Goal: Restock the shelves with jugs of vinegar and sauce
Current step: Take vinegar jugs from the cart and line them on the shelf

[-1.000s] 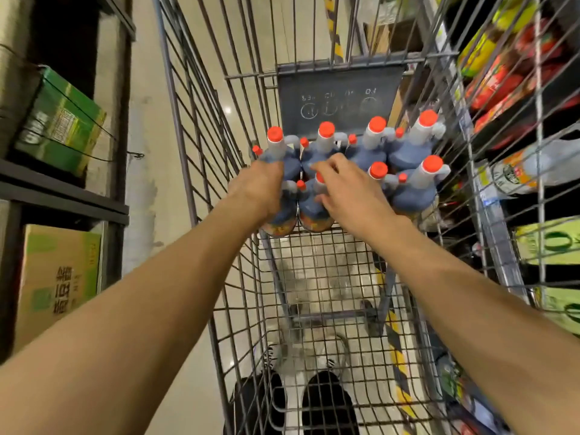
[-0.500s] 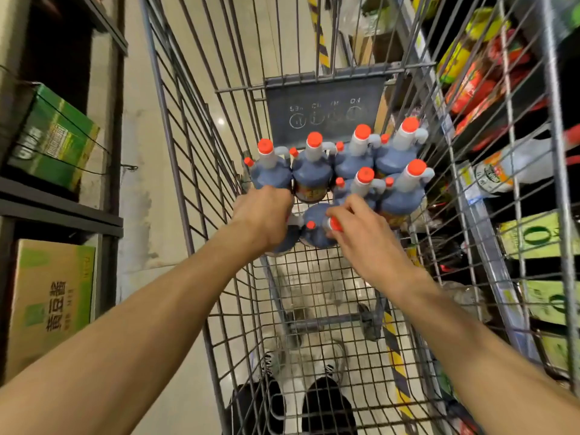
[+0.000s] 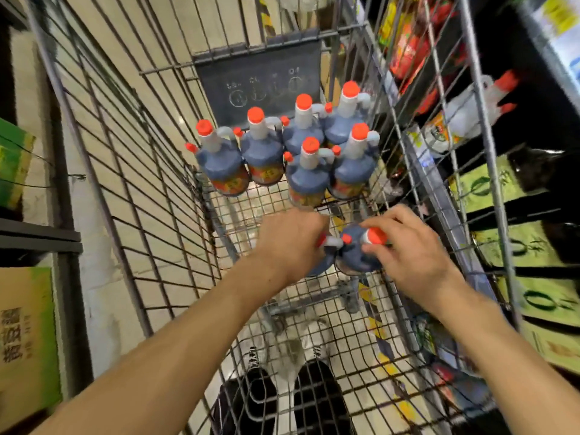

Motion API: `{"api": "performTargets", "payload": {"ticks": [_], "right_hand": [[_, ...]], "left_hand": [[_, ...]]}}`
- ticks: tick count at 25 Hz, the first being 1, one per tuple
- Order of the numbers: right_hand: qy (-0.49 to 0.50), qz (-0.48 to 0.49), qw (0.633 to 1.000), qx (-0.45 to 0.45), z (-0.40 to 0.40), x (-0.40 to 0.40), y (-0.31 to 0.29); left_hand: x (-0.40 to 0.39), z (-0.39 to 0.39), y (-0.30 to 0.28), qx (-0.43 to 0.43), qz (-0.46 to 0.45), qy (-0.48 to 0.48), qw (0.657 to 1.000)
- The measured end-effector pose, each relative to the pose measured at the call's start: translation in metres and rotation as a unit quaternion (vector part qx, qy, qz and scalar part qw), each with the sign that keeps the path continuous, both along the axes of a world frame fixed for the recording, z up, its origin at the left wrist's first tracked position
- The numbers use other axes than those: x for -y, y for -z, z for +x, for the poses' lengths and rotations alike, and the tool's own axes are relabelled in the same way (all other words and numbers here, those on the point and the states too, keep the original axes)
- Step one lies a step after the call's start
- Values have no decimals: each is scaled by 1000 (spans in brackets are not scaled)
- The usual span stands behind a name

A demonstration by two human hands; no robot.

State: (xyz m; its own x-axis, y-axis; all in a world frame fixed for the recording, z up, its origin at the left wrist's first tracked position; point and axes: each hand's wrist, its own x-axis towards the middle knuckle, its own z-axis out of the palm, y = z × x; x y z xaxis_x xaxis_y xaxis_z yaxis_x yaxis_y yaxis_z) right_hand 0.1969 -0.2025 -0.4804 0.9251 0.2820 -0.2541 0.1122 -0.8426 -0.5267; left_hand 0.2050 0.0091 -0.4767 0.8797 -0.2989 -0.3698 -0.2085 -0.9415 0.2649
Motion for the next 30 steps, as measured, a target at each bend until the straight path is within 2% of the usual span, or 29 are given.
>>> {"api": "performTargets", "payload": {"ticks": [3, 6, 8, 9, 12, 13, 17, 19, 23, 27, 30], "right_hand": [[34, 71, 997, -22, 0, 4, 9], [116, 170, 974, -96, -5, 7, 21], [152, 222, 956, -122, -11, 9, 32], [164, 247, 946, -127, -13, 10, 36], [189, 310, 921, -140, -15, 11, 50], [205, 324, 912, -147, -16, 12, 57], [238, 368, 866, -239, -18, 15, 87], [228, 379, 855, -270, -18, 17, 100], [187, 381, 862, -278, -17, 21, 118], [223, 334, 891, -213, -11, 20, 120], [252, 337, 884, -203, -9, 17, 115]], "left_hand": [[-6, -5, 12, -5, -111, -65, 992], [-14, -10, 29, -61, -249, -155, 954], [-15, -19, 43, -90, -291, -213, 928], [-16, -25, 51, -108, -317, -252, 908], [-17, -44, 72, -195, -419, -360, 810], [-17, -49, 78, -212, -427, -373, 796], [-17, -52, 98, -244, -411, -373, 795], [-20, -48, 106, -252, -417, -370, 791], [-24, -40, 117, -231, -449, -378, 776], [-24, -33, 116, -206, -449, -382, 781], [-23, -26, 110, -207, -450, -394, 775]]}}
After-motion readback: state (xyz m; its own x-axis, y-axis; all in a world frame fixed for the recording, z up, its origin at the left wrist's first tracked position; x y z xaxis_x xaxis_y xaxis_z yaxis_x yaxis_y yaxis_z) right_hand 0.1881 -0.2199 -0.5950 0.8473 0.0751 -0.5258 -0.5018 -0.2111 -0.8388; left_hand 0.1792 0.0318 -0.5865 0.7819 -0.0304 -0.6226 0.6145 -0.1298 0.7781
